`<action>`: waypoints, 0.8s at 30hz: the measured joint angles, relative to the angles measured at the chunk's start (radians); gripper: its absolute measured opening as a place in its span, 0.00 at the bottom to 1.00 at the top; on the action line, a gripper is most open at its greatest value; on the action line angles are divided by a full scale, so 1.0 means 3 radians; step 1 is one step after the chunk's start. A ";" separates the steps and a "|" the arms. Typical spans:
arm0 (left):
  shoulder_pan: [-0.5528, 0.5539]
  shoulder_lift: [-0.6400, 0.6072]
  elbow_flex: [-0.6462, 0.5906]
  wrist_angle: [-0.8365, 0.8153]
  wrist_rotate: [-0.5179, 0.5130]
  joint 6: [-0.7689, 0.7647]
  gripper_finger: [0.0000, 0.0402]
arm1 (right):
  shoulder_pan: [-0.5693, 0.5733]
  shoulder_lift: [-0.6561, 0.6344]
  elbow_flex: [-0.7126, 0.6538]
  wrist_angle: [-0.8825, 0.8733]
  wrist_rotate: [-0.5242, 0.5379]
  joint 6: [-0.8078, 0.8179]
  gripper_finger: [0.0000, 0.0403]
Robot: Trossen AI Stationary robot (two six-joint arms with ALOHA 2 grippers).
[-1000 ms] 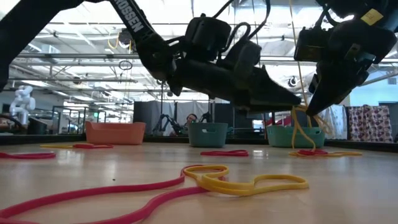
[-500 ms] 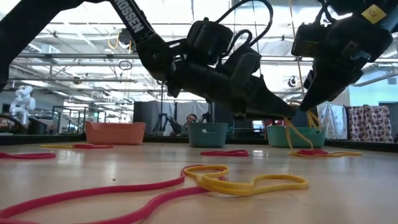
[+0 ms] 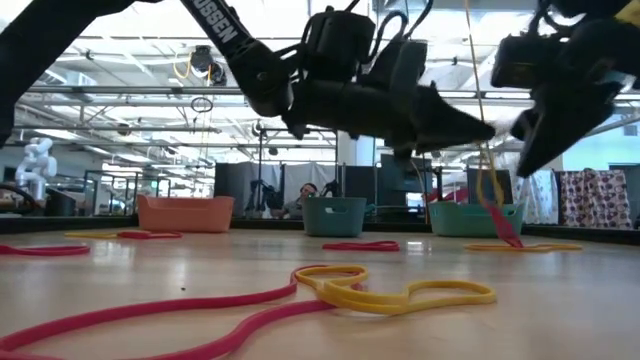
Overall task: Sort rubber bands into baskets
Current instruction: Put the yellow rubber band into the orange bin
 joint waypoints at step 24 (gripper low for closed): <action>-0.0003 -0.0429 0.0167 -0.0402 0.0463 -0.0001 0.00 | 0.0389 0.0161 0.0001 0.0394 0.0598 -0.0533 0.23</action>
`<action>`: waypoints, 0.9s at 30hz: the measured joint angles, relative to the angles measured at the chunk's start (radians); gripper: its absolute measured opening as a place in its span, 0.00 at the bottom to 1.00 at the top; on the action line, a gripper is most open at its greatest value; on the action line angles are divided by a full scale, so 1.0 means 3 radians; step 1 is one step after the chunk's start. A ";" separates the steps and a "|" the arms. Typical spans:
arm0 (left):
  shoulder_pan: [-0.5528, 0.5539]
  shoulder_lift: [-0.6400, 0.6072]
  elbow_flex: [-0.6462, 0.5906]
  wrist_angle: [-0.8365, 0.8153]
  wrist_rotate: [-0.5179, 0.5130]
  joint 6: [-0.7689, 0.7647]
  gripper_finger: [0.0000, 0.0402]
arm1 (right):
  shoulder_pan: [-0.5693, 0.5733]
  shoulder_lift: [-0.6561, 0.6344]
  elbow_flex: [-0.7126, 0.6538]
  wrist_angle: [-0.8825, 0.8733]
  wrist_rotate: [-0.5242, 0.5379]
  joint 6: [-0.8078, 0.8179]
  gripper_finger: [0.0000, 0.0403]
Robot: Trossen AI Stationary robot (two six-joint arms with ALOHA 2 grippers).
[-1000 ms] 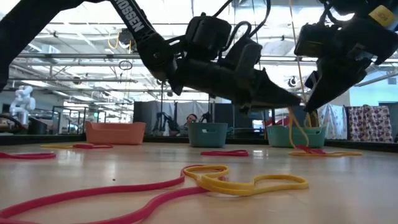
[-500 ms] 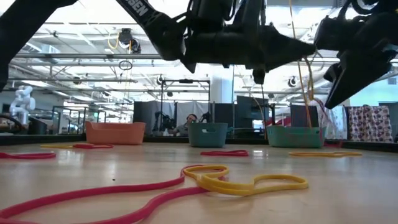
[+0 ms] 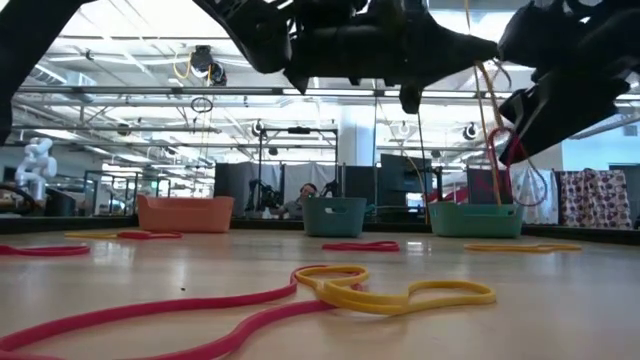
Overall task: Sort rubber bands into baskets
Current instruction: Put the yellow rubber band into the orange bin
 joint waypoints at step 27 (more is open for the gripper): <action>0.0006 -0.0248 -0.0001 -0.0141 0.0618 -0.0015 0.00 | 0.0060 0.0663 -0.0005 0.0658 0.0405 -0.0460 0.15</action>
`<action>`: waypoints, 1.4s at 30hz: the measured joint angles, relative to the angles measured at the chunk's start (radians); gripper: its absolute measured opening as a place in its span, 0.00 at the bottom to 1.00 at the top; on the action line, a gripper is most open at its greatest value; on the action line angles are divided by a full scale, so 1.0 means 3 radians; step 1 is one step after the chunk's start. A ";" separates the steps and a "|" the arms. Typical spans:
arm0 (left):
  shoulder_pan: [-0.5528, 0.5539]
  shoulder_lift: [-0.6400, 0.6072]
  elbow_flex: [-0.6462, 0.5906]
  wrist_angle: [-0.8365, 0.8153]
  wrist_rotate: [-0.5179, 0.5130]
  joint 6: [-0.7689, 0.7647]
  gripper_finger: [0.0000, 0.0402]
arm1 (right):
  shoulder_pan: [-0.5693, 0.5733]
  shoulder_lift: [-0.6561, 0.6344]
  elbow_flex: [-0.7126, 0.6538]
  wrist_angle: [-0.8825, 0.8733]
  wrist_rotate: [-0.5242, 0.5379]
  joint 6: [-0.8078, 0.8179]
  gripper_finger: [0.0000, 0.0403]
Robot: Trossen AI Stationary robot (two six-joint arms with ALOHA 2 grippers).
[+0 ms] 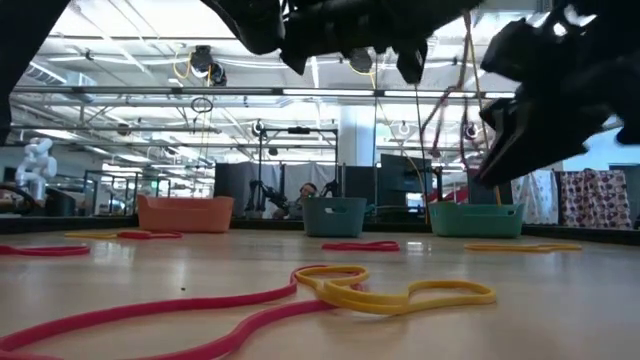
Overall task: Sort rubber bands into baskets
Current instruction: Put the yellow rubber band into the orange bin
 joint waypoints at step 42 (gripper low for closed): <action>0.0233 -0.0675 -0.0001 -0.0821 -0.0269 -0.1039 0.00 | 0.0053 0.0297 0.0003 0.1364 0.0392 -0.0876 0.28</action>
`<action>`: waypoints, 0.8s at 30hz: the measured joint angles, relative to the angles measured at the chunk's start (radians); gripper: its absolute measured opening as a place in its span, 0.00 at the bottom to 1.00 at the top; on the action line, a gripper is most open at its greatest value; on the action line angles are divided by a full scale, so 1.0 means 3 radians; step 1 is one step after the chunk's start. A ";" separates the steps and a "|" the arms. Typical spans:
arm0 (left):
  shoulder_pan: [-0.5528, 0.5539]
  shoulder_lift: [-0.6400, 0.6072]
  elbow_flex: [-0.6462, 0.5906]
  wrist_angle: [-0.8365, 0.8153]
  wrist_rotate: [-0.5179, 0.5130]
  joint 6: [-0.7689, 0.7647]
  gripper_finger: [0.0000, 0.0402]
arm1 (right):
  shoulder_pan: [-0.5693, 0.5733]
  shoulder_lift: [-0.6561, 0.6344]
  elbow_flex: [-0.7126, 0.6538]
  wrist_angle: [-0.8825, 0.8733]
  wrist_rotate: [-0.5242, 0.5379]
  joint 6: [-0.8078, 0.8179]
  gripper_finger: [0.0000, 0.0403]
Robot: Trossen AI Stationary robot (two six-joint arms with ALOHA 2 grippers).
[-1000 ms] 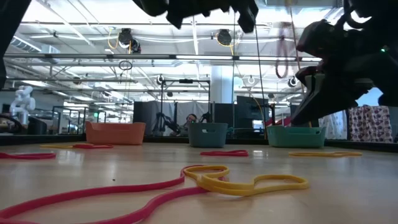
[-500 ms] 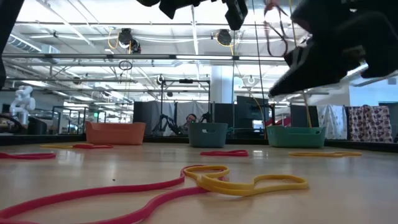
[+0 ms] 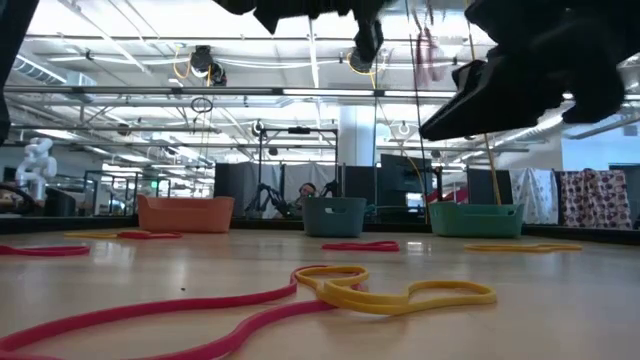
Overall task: Sort rubber bands into baskets
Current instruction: Put the yellow rubber band into the orange bin
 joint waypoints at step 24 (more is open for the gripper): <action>0.0132 0.0001 0.0000 -0.0297 -0.0097 0.0027 0.00 | -0.0058 -0.0003 0.0000 -0.0060 0.0880 -0.0131 0.48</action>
